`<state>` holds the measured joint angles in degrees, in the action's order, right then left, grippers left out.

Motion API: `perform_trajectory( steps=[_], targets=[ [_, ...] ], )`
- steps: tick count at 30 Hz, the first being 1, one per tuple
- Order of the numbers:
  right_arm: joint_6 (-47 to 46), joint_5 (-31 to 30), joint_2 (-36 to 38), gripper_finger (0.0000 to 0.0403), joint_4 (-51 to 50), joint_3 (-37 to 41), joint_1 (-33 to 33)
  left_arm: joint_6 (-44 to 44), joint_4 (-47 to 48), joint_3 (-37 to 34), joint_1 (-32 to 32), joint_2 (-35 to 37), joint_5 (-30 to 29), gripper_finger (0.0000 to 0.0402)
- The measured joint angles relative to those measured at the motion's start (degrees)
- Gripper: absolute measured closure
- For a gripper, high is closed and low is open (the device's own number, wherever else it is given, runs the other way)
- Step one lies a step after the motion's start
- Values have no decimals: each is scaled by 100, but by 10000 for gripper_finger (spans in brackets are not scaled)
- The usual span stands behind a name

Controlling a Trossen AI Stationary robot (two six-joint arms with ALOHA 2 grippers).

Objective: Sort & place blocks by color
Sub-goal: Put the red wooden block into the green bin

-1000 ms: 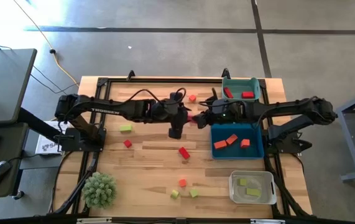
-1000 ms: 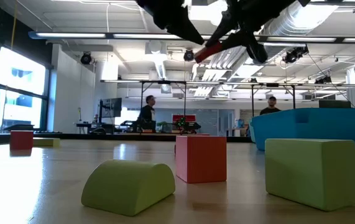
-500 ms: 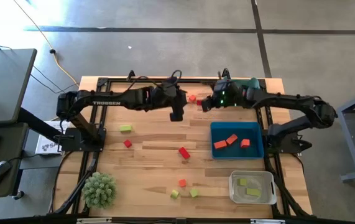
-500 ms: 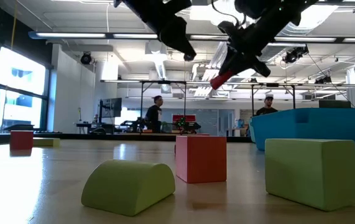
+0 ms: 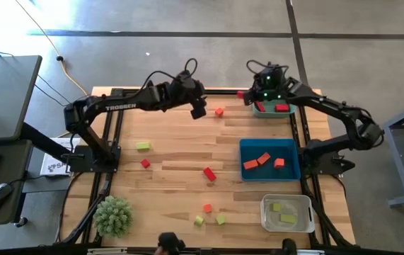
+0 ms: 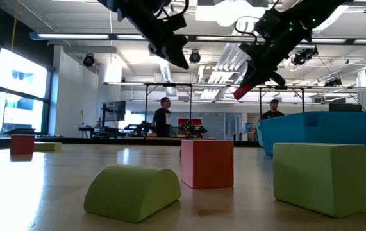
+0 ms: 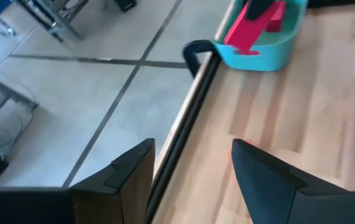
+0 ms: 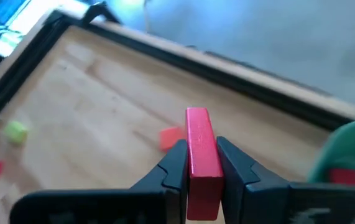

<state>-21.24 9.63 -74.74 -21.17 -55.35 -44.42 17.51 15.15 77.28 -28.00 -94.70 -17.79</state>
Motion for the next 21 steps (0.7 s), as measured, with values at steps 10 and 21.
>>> perform_trajectory(
  steps=[10,21],
  targets=[
    [671,-812,2,365,-282,-2,-751,-250,1,-4,-475,0,1,200],
    [724,-1189,-564,364,-1127,-7,-1009,-557,-2,-4,-829,0,3,200]
  ],
)
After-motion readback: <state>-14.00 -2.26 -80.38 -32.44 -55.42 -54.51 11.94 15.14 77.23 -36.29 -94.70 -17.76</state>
